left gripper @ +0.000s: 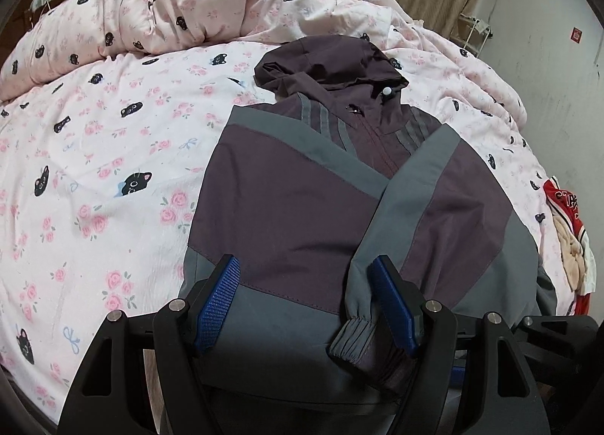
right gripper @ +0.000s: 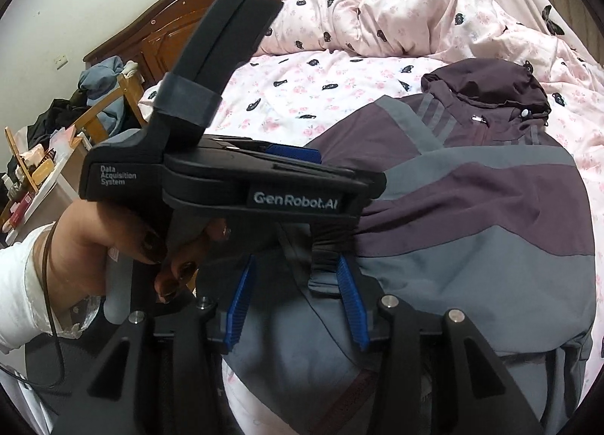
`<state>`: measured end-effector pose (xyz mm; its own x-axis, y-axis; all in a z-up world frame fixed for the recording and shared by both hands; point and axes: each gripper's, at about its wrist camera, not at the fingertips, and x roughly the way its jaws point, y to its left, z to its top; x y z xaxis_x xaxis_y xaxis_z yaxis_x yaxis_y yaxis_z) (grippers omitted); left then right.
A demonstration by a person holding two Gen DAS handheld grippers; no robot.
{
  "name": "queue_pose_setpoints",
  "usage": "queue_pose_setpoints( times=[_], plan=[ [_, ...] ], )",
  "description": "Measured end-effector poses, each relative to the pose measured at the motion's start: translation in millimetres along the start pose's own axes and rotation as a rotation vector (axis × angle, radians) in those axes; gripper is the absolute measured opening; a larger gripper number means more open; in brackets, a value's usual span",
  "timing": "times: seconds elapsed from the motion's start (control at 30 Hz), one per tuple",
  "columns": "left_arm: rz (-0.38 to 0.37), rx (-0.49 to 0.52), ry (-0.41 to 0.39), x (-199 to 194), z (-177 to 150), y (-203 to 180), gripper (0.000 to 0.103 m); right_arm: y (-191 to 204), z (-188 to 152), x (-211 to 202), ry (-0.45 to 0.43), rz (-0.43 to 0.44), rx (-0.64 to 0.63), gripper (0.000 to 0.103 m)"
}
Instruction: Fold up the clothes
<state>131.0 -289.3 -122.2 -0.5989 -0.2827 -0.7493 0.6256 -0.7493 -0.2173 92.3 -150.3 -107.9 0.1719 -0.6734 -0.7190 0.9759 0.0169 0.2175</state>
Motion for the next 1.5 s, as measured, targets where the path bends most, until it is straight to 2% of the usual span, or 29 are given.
queue_pose_setpoints(
  times=[0.17, 0.27, 0.43, 0.63, 0.83, 1.0, 1.27, 1.4, 1.5],
  plan=[
    [-0.077, -0.01, -0.113, -33, 10, 0, 0.068, -5, 7, -32, -0.042, 0.016, -0.013, 0.046],
    [-0.098, 0.052, -0.159, -46, 28, -2, 0.068, -23, 14, -62, -0.084, 0.015, -0.004, 0.046],
    [-0.1, 0.108, -0.136, -30, 68, 0, 0.068, -76, 36, -98, -0.139, -0.018, 0.044, 0.053],
    [-0.106, 0.103, -0.122, 10, 130, 19, 0.068, -152, 87, -103, -0.159, -0.116, 0.066, 0.053],
    [-0.081, 0.118, -0.063, 70, 188, 38, 0.068, -230, 145, -70, -0.13, -0.194, 0.081, 0.053],
    [-0.082, 0.134, 0.005, 125, 214, 46, 0.068, -288, 180, -24, -0.076, -0.225, 0.116, 0.052],
    [-0.094, 0.145, 0.055, 176, 227, 55, 0.068, -343, 207, 27, -0.042, -0.228, 0.164, 0.049],
    [-0.094, 0.148, 0.058, 187, 230, 58, 0.067, -356, 213, 48, -0.007, -0.212, 0.176, 0.036],
    [-0.104, 0.136, 0.077, 196, 228, 61, 0.067, -363, 214, 62, 0.019, -0.23, 0.18, 0.035]
  ],
)
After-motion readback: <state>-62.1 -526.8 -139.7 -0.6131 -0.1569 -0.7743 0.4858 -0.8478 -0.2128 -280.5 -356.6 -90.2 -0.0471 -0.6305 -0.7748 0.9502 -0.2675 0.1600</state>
